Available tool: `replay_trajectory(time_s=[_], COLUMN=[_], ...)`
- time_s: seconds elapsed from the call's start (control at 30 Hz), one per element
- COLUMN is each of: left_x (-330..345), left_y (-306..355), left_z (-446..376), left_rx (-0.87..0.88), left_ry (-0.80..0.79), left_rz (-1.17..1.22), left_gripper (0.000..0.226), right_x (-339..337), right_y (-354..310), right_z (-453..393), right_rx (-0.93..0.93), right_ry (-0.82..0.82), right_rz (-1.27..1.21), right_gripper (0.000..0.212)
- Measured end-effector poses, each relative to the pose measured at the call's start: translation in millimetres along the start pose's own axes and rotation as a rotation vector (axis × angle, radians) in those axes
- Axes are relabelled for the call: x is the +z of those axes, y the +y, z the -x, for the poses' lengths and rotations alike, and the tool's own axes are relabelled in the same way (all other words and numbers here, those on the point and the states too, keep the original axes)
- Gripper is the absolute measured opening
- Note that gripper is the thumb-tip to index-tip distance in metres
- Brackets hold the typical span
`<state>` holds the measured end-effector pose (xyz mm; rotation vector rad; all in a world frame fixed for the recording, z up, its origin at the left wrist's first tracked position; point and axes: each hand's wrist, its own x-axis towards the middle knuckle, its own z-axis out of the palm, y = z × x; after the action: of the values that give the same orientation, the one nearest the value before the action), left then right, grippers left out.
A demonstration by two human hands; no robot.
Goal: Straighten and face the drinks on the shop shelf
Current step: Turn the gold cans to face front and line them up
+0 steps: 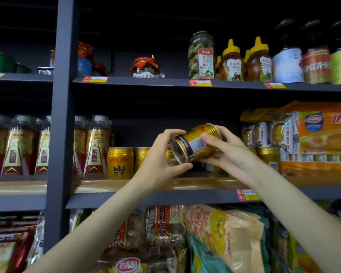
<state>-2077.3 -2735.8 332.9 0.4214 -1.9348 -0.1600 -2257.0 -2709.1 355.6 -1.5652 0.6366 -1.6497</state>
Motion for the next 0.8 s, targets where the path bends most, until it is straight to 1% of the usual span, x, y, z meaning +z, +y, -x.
replay_trajectory(time_s=[0.07, 0.1, 0.2, 0.27, 0.33, 0.5, 0.6, 0.7, 0.77, 0.8], left_x=[-1, -2, -5, -8, -9, -8, -10, -12, -13, -13], left_y=[-7, -9, -16, -21, -24, -25, -28, -40, -48, -50], left_z=[-2, -1, 4, 7, 6, 1, -2, -9, -11, -11], left_rx=[0.045, 0.06, 0.103, 0.081, 0.055, 0.056, 0.04, -0.025, -0.064, -0.078], left_ry=[-0.026, -0.044, -0.092, -0.08, -0.057, -0.058, -0.05, -0.11, -0.138, -0.133], left_rz=[-0.145, -0.216, -0.406, -0.421, -0.401, -0.452, -0.569, -0.829, -0.896, -0.897], left_gripper=[0.062, 0.059, 0.052, 0.051, 0.051, 0.05, 0.05, 0.056, 0.061, 0.067], right_x=[-2, -3, -9, -12, -14, -15, -17, -18, -17, -16], right_y=[2, 2, 1, 0, 0, 4, 1, 0, 4, 6], right_z=[0, 0, 0, 1, 2, 5, 2, -8, -20, -26], right_rx=[-0.094, -0.155, -0.347, -0.432, -0.486, -0.515, -0.487, -0.341, -0.262, -0.228], right_ry=[0.043, 0.058, 0.058, 0.037, 0.006, -0.055, -0.028, 0.147, 0.273, 0.301], right_rz=[0.08, 0.16, 0.489, 0.665, 0.771, 0.829, 0.765, 0.591, 0.672, 0.751], right_gripper=[0.068, 0.073, 0.084, 0.091, 0.094, 0.097, 0.089, 0.063, 0.047, 0.044])
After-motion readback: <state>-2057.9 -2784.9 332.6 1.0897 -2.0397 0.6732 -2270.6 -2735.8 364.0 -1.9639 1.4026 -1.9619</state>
